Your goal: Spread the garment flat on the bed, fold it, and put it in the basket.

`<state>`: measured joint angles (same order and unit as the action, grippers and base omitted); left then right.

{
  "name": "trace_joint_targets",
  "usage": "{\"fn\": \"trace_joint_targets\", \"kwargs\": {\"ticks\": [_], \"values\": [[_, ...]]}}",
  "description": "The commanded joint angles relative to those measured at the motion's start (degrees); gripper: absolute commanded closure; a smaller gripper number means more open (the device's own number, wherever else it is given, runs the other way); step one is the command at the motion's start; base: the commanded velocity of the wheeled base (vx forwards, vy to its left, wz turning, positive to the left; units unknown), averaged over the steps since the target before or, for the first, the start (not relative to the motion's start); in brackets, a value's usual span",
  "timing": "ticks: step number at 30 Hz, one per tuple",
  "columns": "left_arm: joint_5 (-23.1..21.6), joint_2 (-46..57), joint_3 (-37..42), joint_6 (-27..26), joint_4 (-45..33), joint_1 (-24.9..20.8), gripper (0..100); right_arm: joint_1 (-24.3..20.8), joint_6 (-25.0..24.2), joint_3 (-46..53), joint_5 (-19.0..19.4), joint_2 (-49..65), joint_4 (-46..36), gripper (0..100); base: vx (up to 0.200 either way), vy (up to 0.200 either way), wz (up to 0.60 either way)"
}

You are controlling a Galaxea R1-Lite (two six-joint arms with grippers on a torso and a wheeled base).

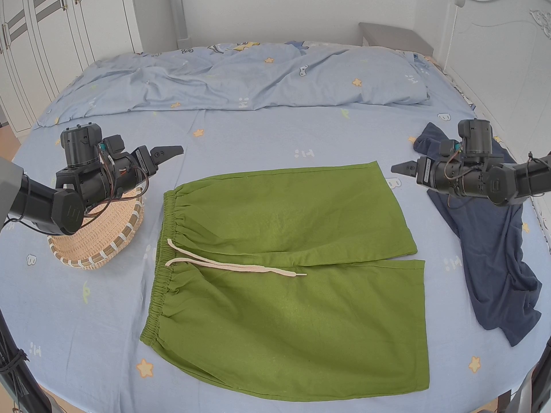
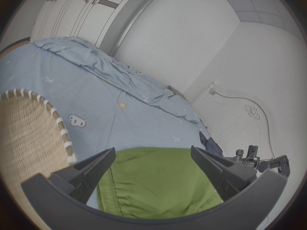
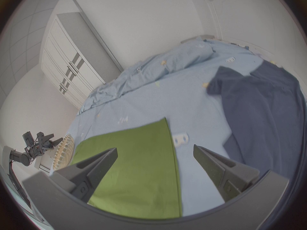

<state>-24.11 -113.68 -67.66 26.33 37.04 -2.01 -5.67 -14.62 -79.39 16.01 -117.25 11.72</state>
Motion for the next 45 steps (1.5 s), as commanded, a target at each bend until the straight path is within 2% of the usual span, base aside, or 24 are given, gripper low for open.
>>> {"fn": "trace_joint_targets", "kwargs": {"ticks": [1, 3, 6, 7, 9, 11, 13, 16, 19, 22, 26, 38, 43, 45], "values": [[0.82, 10.76, 12.81, 3.64, -0.56, -1.77, 0, -0.40, -1.47, 16.81, -1.33, 14.24, -1.34, 0, 0.000, 0.000, 0.00], [0.29, 15.42, 23.10, 3.81, -0.56, -1.50, 0, -0.92, -1.56, 27.27, -1.15, 19.95, -0.03, 0, 0.000, 0.000, 0.00], [0.21, 18.84, 32.59, 3.99, -0.47, -1.50, 0, -1.80, -1.47, 36.58, 0.17, 25.05, 2.26, 0, 0.000, 0.000, 0.00], [0.21, 18.84, 32.59, 3.99, -0.47, -1.50, 0, -1.80, -1.47, 36.58, 0.17, 25.05, 2.26, 0, 0.000, 0.000, 0.00], [-0.14, 21.04, 41.55, 3.90, 0.05, -1.33, 0, -1.80, -1.73, 43.35, 2.54, 28.30, 5.42, 0, 0.000, 0.000, 0.00], [-0.94, 21.92, 44.54, 3.81, 0.05, -1.33, 0, -1.89, -2.35, 45.11, 3.33, 28.92, 6.21, 0, 0.000, 0.000, 0.00], [-3.66, 23.94, 49.73, 3.90, 0.14, -0.54, 0, -2.07, -3.49, 46.78, 4.12, 29.53, 6.57, 0, 0.000, 0.000, 0.00], [-6.82, 26.84, 53.16, 3.90, 0.05, 1.22, 0, -3.74, -4.54, 49.33, 5.44, 30.59, 6.57, 0, 0.000, 0.000, 0.00], [-14.03, 29.21, 57.99, 3.90, 0.05, 4.47, 0, -4.09, -4.46, 50.47, 5.53, 31.73, 6.57, 0, 0.000, 0.000, 0.00], [-18.78, 29.13, 60.27, 3.20, 0.05, 8.08, 0, -4.61, -4.37, 51.70, 5.53, 32.26, 6.57, 0, 0.000, 0.000, 0.00], [-20.89, 26.14, 61.15, 3.02, 0.14, 9.66, 0, -4.26, -4.02, 52.67, 5.53, 32.26, 6.65, 0, 0.000, 0.000, 0.00], [-20.80, 16.82, 60.71, 1.88, 2.08, 9.66, 0, -4.53, -4.02, 52.58, 5.53, 32.26, 6.65, 0, 0.000, 0.000, 0.00], [-20.54, 11.64, 61.86, 1.79, 8.67, 9.13, 0, -4.18, -4.02, 52.67, 5.53, 32.26, 7.09, 0, 0.000, 0.000, 0.00], [-20.54, 11.64, 61.86, 1.79, 8.67, 9.13, 0, -4.18, -4.02, 52.67, 5.53, 32.26, 7.09, 0, 0.000, 0.000, 0.00]]}}
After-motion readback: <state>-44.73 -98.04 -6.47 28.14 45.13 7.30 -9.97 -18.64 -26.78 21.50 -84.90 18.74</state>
